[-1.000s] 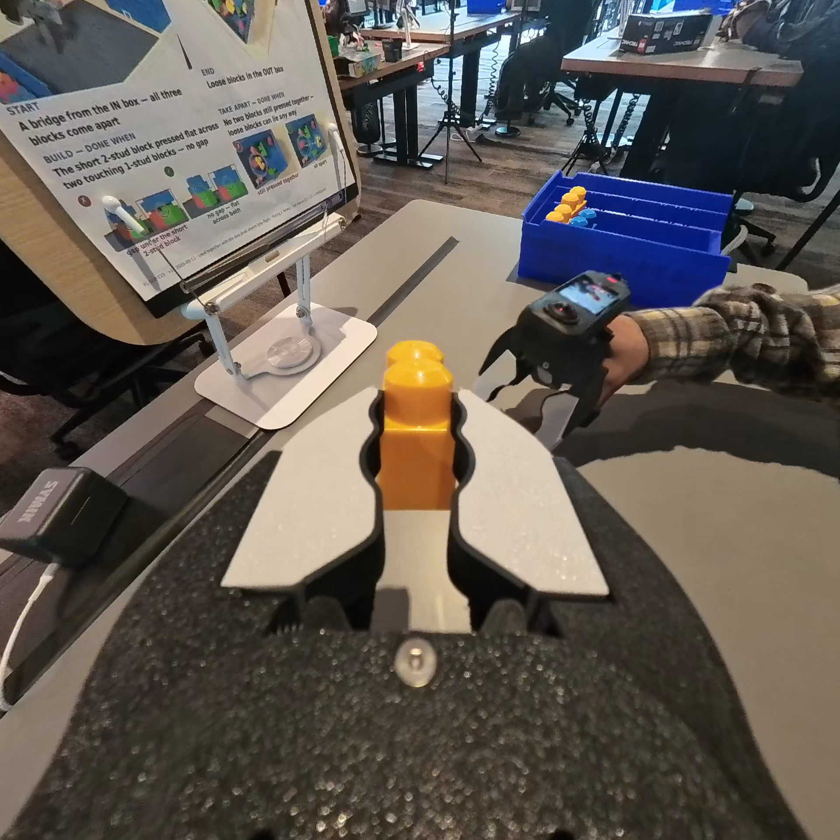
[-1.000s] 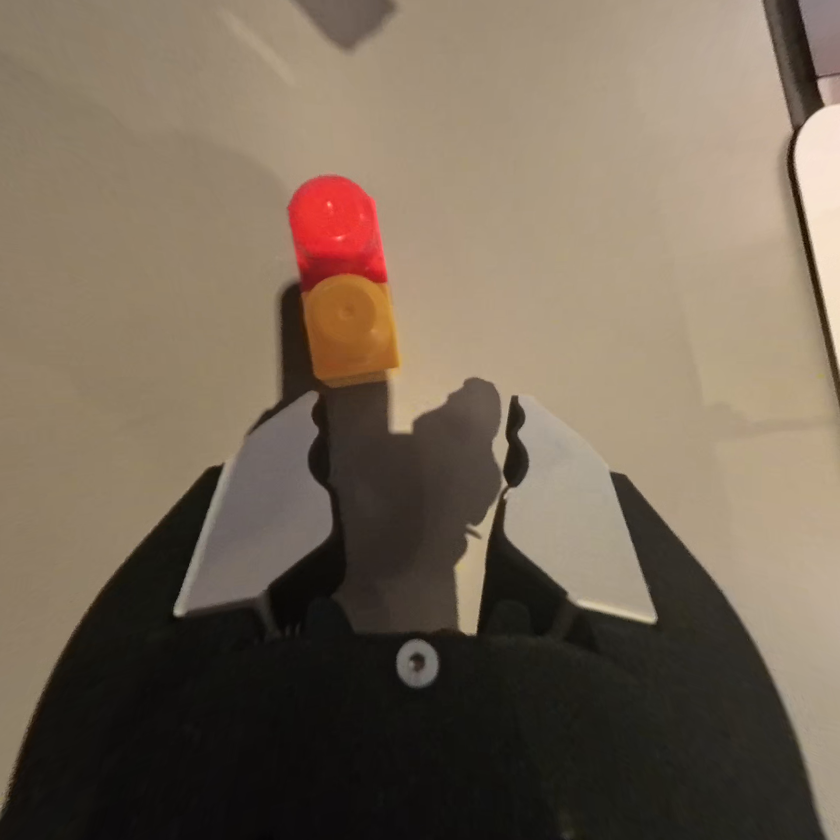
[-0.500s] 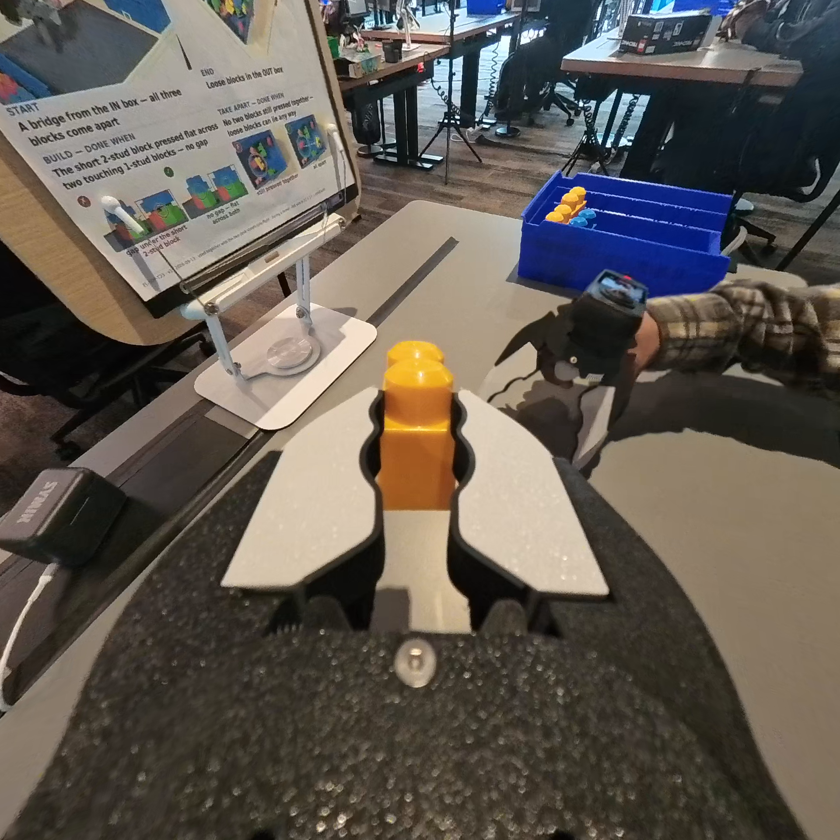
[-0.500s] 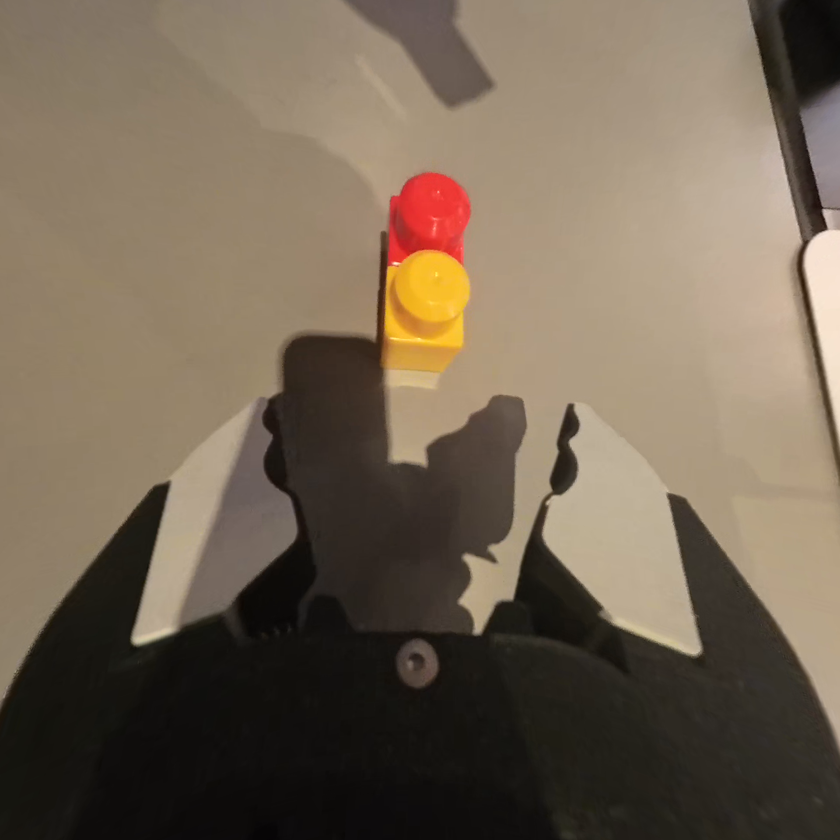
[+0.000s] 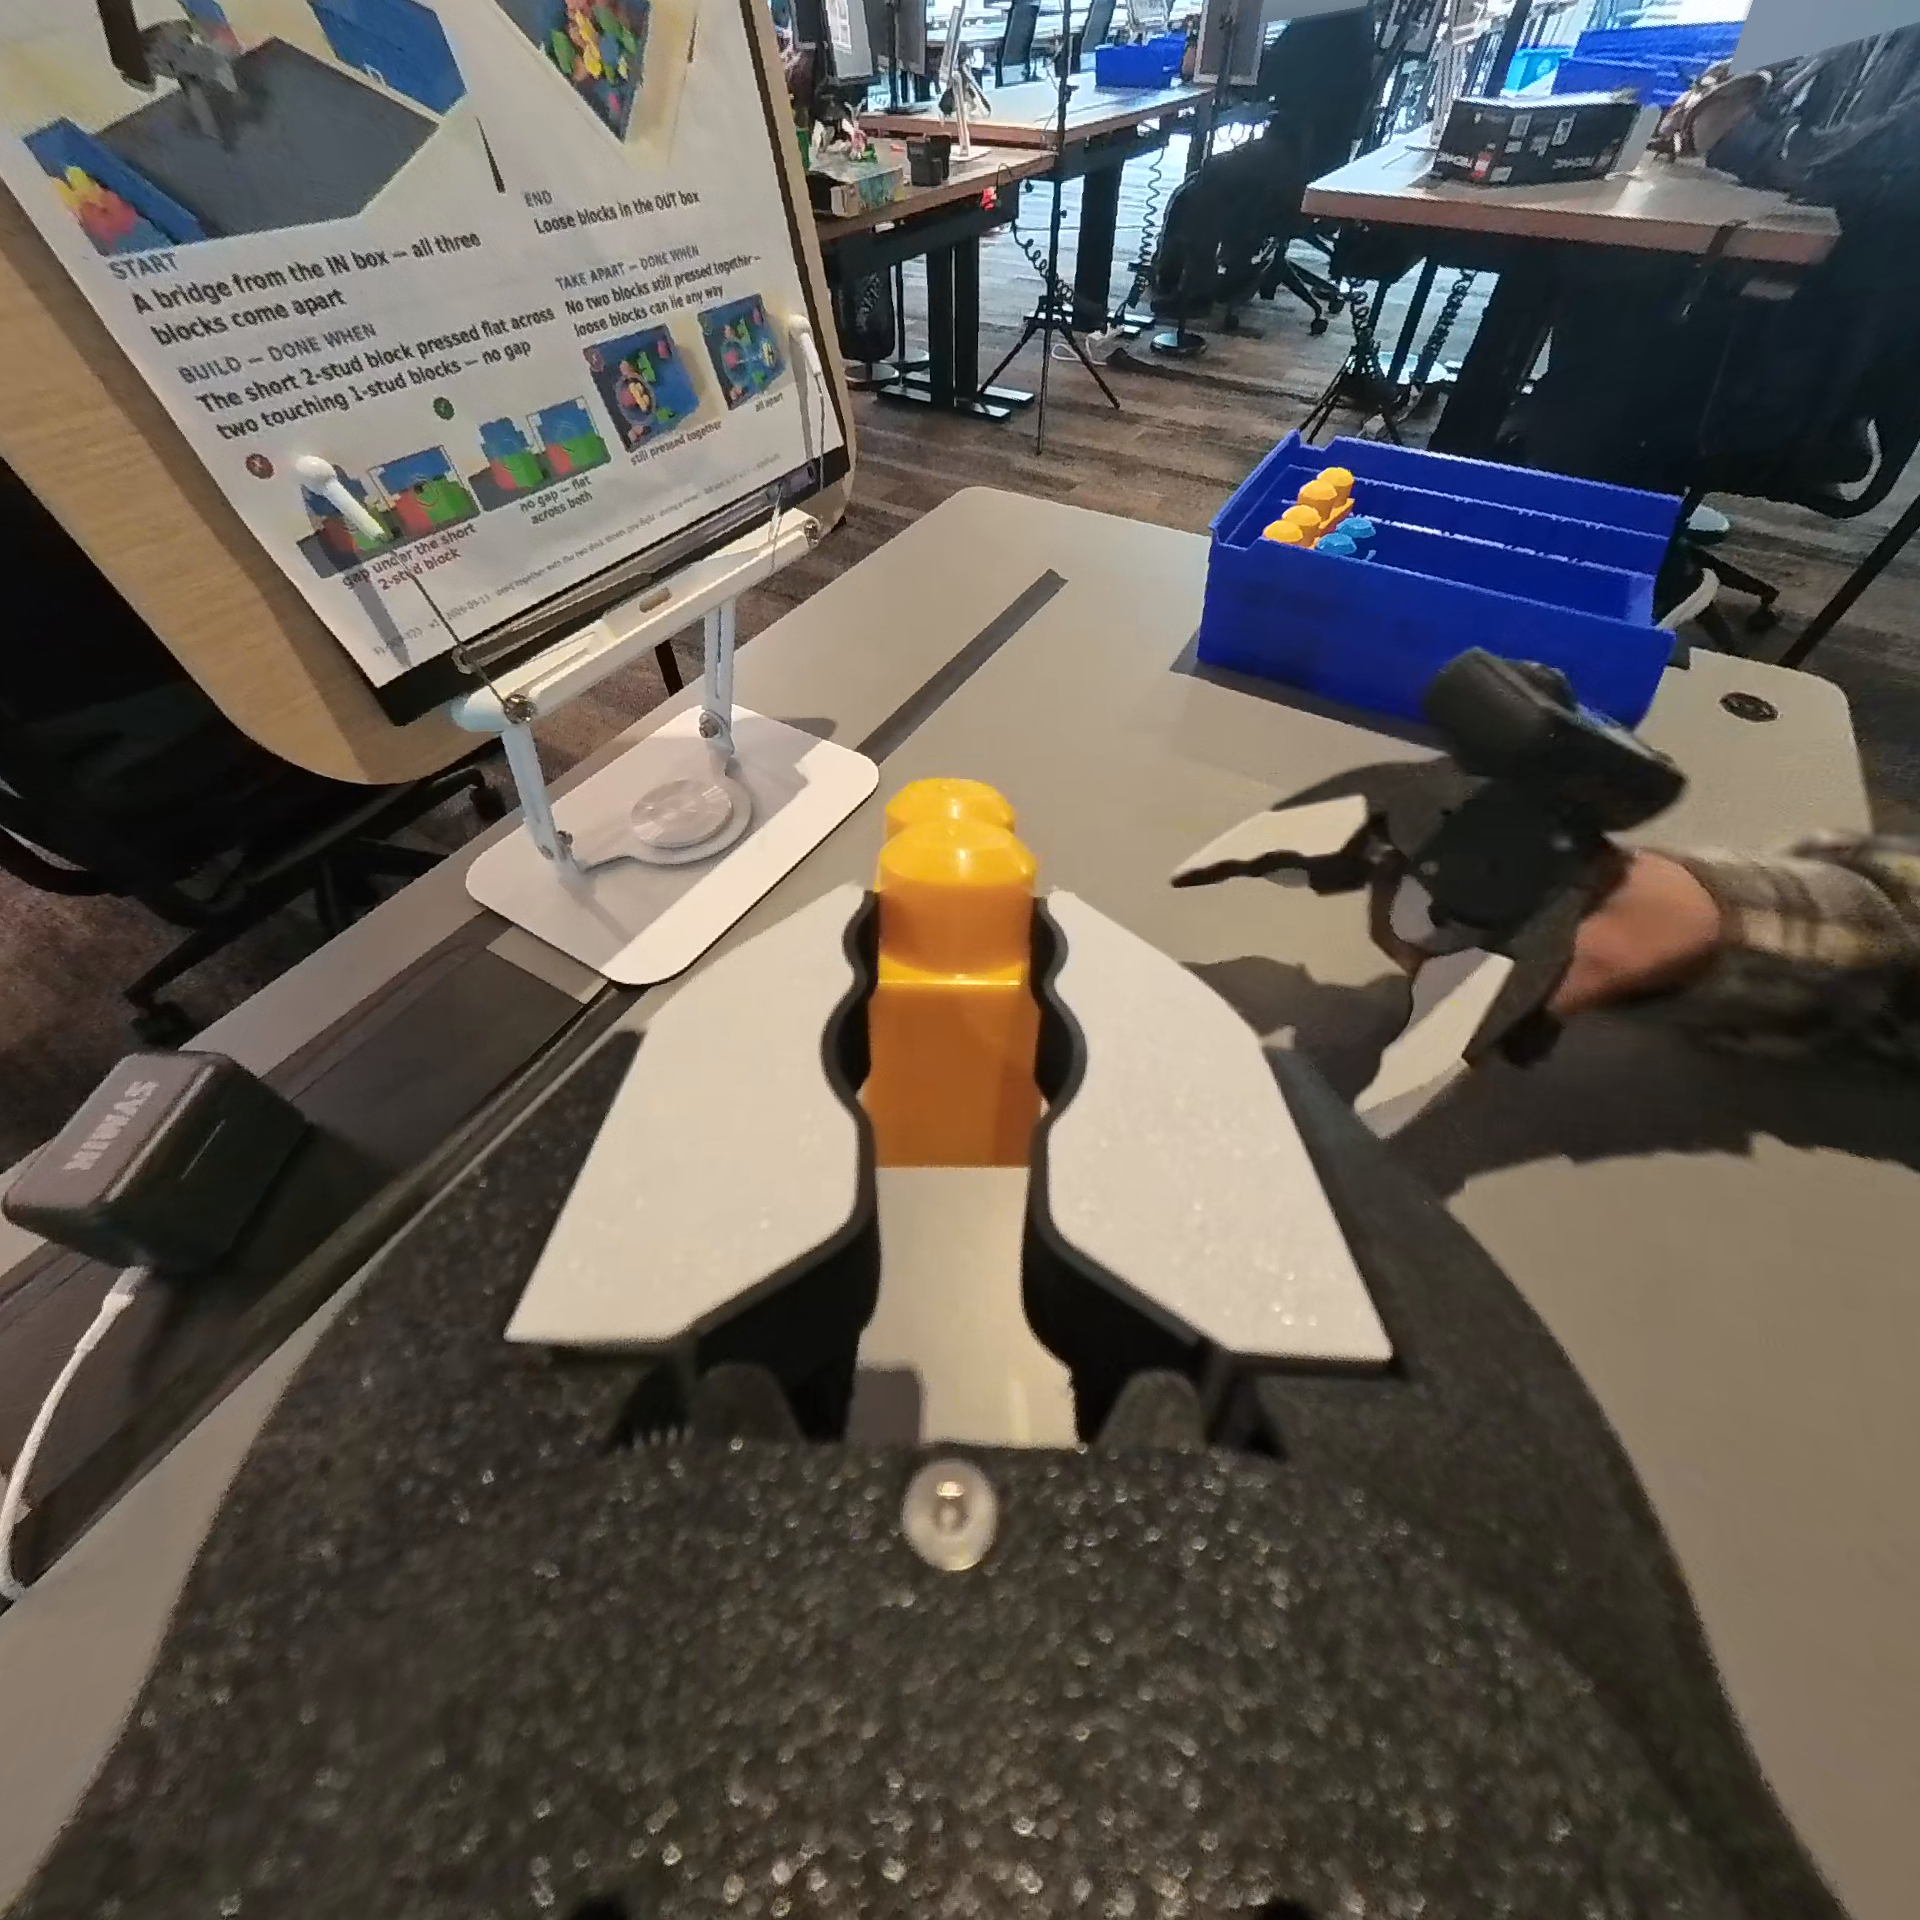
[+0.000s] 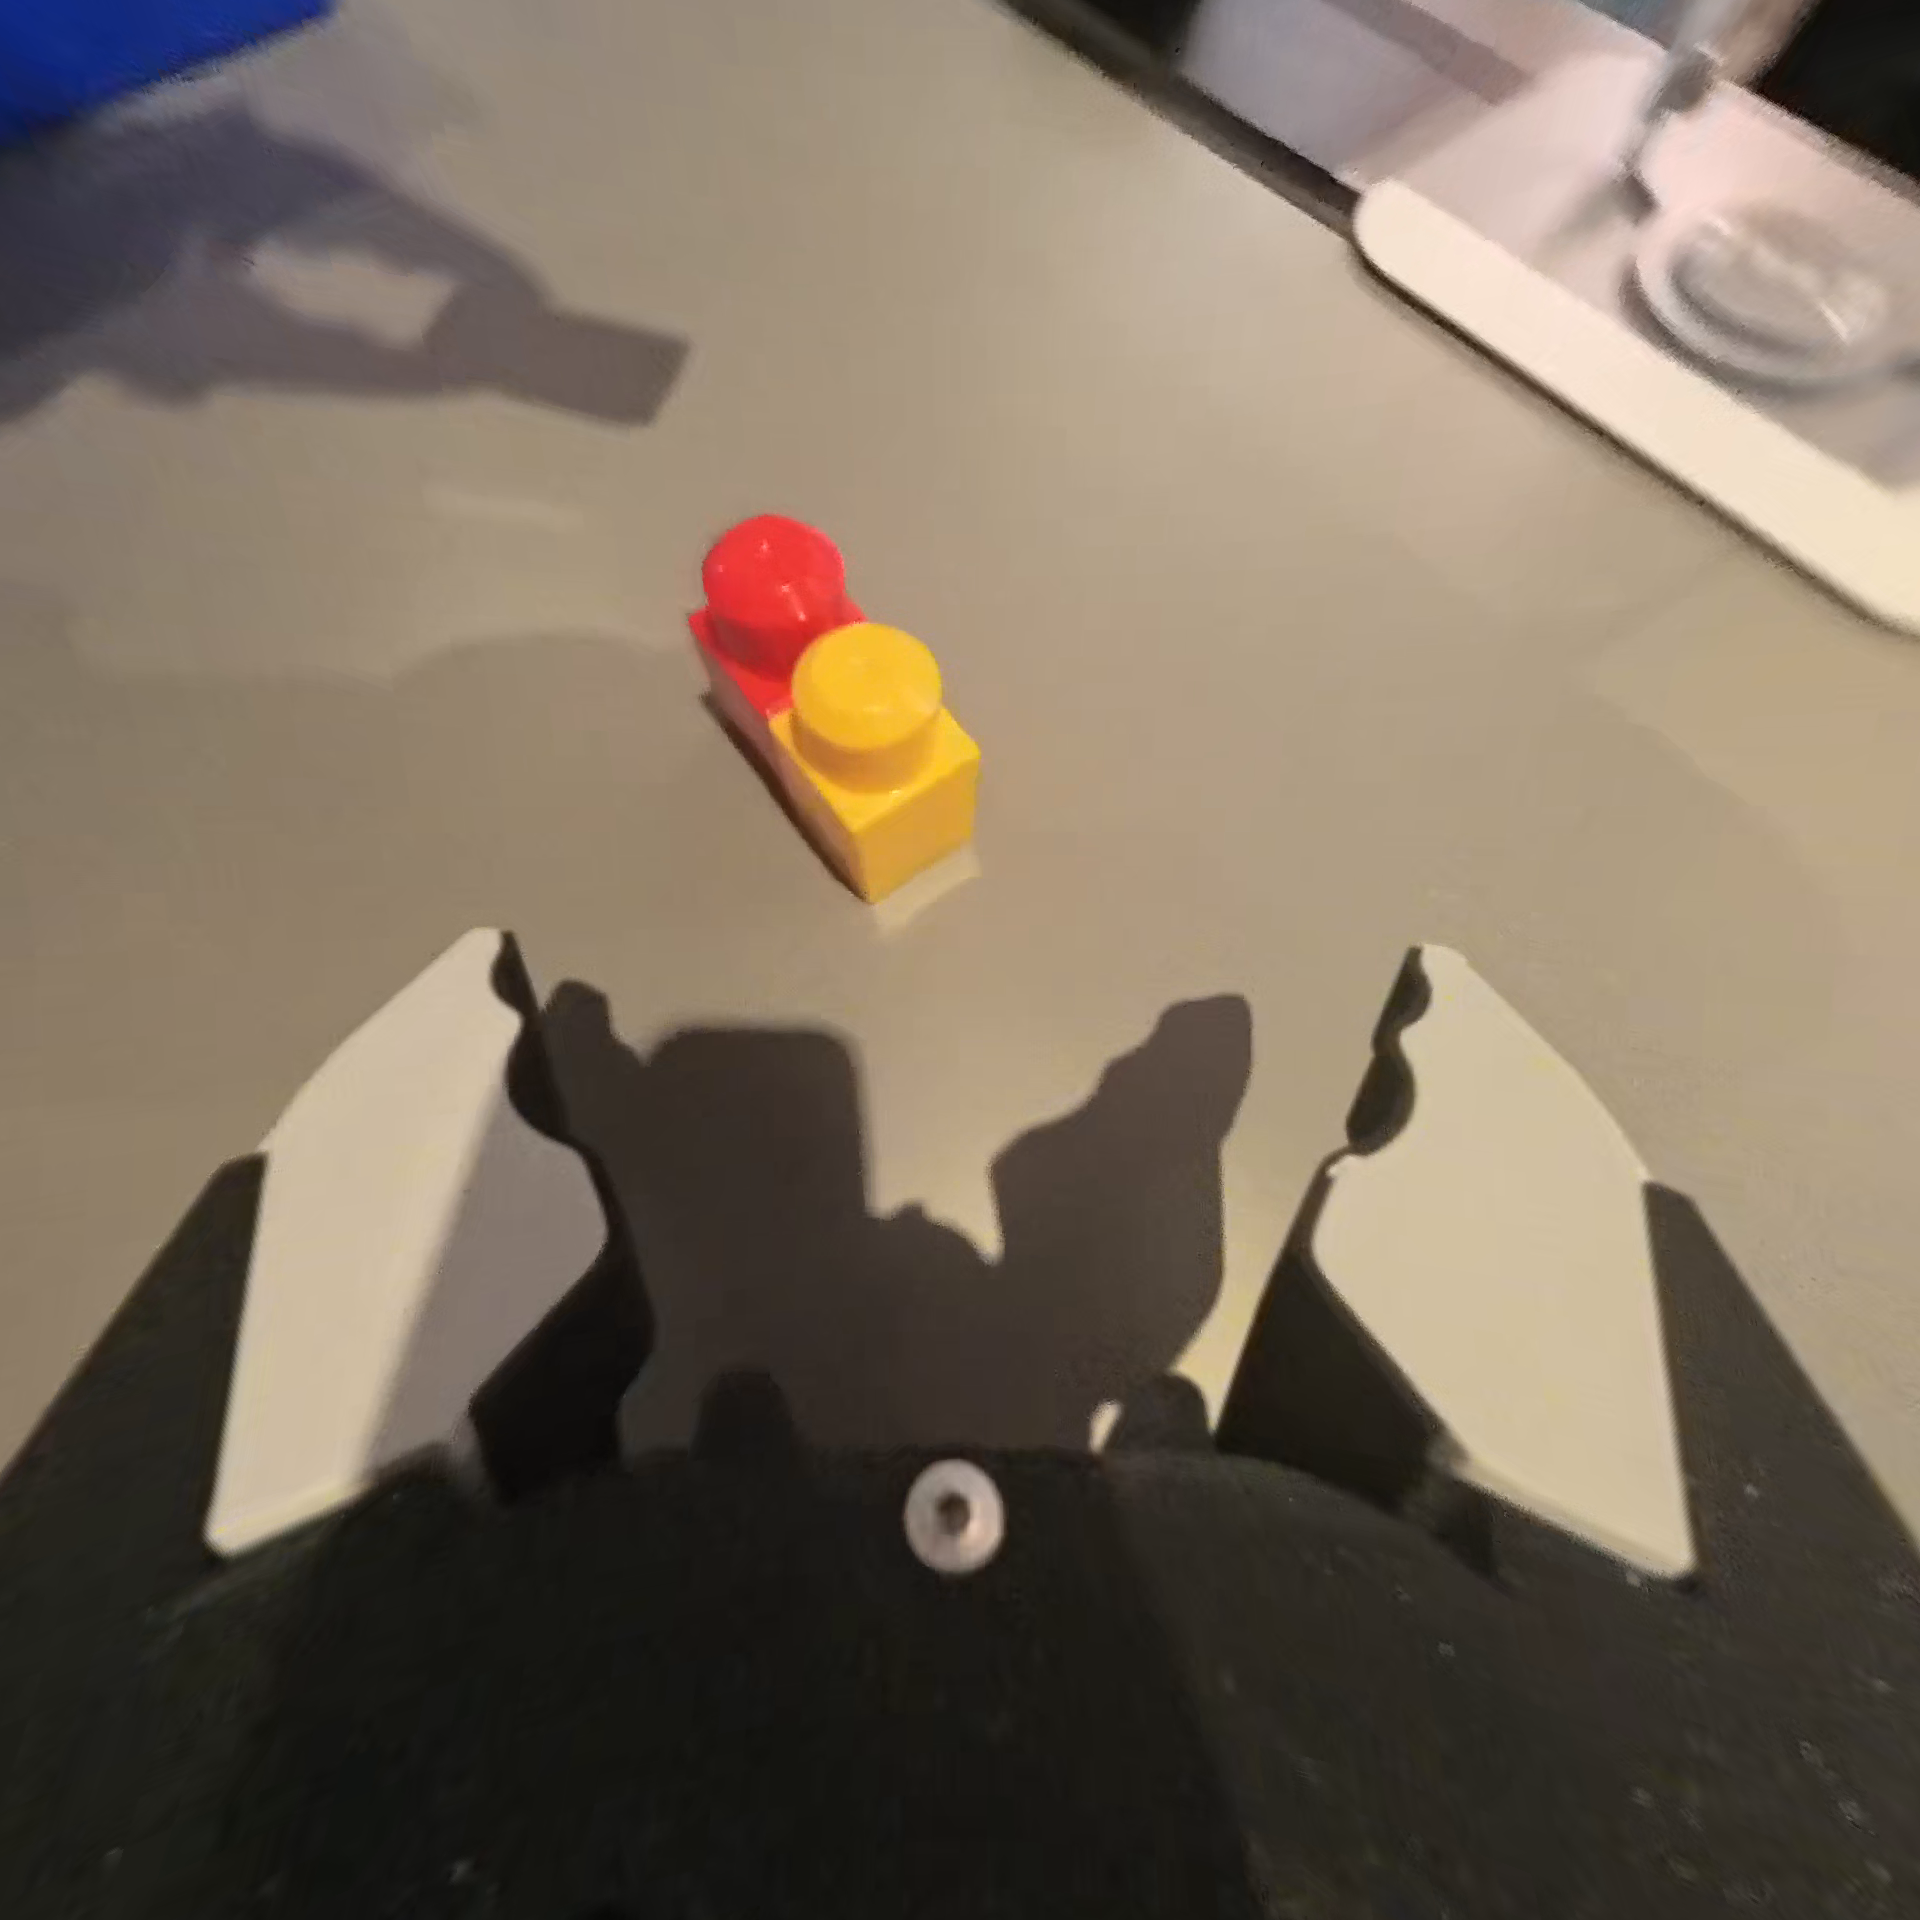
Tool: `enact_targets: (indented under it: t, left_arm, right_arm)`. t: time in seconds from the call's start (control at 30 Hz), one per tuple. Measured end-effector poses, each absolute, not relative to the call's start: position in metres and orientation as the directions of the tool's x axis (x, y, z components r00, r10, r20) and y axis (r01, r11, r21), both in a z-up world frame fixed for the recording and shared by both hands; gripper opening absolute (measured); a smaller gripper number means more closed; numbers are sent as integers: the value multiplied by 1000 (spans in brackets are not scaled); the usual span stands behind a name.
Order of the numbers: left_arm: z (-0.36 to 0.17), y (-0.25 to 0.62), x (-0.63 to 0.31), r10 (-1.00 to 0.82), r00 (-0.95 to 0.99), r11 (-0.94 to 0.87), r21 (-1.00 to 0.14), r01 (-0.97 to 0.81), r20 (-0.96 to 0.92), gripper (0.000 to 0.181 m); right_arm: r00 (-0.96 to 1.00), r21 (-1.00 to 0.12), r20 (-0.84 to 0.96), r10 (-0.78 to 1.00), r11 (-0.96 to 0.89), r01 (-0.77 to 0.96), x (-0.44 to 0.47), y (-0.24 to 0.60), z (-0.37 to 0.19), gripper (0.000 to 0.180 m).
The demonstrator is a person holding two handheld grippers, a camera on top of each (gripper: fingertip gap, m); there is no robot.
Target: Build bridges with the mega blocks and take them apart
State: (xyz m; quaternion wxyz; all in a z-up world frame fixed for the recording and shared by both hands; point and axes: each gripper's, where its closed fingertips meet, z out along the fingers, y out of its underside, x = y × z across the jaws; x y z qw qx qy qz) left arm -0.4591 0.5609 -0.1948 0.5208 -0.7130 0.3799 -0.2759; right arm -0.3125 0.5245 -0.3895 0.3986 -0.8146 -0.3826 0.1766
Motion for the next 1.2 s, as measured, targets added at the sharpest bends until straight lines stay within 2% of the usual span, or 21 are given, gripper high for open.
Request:
enact_targets:
  t: [0.1, 0.17, 0.37, 0.77, 0.9, 0.97, 1.2]
  left_arm:
    - [-196, 561, -456, -831, 556, -177, -952, -248, 9, 28]
    - [-197, 561, -454, -833, 554, -181, -952, -245, 16, 28]
    - [-198, 563, -454, -819, 574, -190, -948, -255, 10, 28]
    - [-184, 558, -467, -821, 566, -200, -966, -161, 76, 28]
    - [-183, 558, -467, -819, 570, -192, -968, -164, 65, 28]
    - [-183, 558, -466, -818, 573, -192, -967, -169, 62, 28]
    - [-189, 560, -463, -814, 579, -200, -961, -189, 55, 28]
  right_arm:
    - [796, -787, -108, 596, -540, 299, -319, 510, -391, 146]
    - [851, -816, -132, 508, -543, 197, -325, 507, -387, 146]
    - [937, -838, -53, 345, -526, 146, -345, 517, -390, 146]
    - [967, -779, -57, 248, -617, 112, -372, 539, -413, 144]
    - [961, -745, -87, 264, -657, 113, -374, 541, -420, 131]
    - [954, -730, -103, 282, -673, 120, -377, 542, -423, 116]
    - [954, -703, -96, 284, -698, 137, -376, 547, -429, 112]
